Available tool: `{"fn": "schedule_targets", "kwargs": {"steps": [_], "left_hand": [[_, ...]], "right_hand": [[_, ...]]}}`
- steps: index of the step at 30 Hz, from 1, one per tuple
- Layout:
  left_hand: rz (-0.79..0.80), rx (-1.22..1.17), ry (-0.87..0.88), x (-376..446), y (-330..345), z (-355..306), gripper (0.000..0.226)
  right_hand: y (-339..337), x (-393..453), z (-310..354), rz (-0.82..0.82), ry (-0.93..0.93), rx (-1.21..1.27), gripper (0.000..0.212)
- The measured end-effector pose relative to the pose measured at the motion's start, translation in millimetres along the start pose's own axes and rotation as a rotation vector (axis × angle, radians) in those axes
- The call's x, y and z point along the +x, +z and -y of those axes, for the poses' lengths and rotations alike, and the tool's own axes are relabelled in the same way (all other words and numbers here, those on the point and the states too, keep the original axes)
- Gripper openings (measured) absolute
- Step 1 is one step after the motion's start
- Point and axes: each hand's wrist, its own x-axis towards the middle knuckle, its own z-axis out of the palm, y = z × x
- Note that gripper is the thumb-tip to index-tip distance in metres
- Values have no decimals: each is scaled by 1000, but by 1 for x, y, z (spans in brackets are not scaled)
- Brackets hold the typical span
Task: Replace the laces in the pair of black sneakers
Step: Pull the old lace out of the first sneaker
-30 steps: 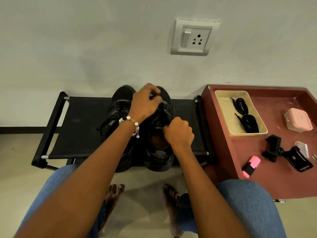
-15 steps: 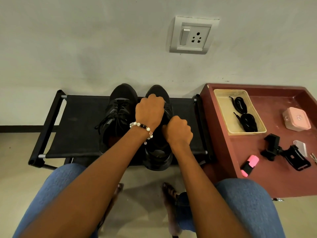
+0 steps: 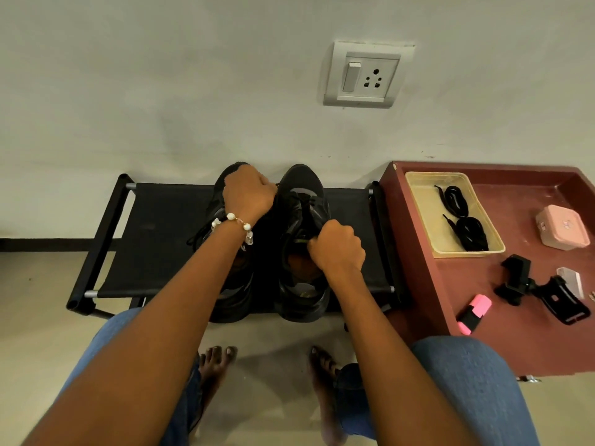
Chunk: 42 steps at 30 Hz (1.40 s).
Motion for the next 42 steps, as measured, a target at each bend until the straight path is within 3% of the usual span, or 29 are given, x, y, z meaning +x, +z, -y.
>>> {"fn": "schedule_targets", "kwargs": {"steps": [3,5,7,9,13,20,25,33,35,39,42], "left_hand": [[25,182,189,-12,-6,-6,16],[199,211,233,-24,-10,-13,20],[370,317,241,-37,-7,-15,31],[425,433,239,-45,-2,-8,45],[387,340,158,-53,9,7,42],[218,178,15,-68,23,7,18],[92,152,-10,-75,39,10,23],[17,126,-69,-79,48,11,27],[11,124,-76,-79,49,10,27],[6,113,-68,-80,49,11,27],[3,98,-73,-79,49,9,27]], "right_hand": [[-9,4,1,100,-3,7,25],[-17,11,3,118,-51,54,32],[-22,19,7,45,-174,60,38],[-24,24,11,-36,-289,15,41],[-18,29,11,-21,-361,-50,49],[-5,31,11,-80,-401,-70,40],[-1,32,15,-114,-394,-155,42],[3,29,19,-324,-343,-126,17],[1,29,18,-353,-248,-9,16],[-7,45,10,-238,174,507,21],[-8,45,12,-223,142,593,15]]}}
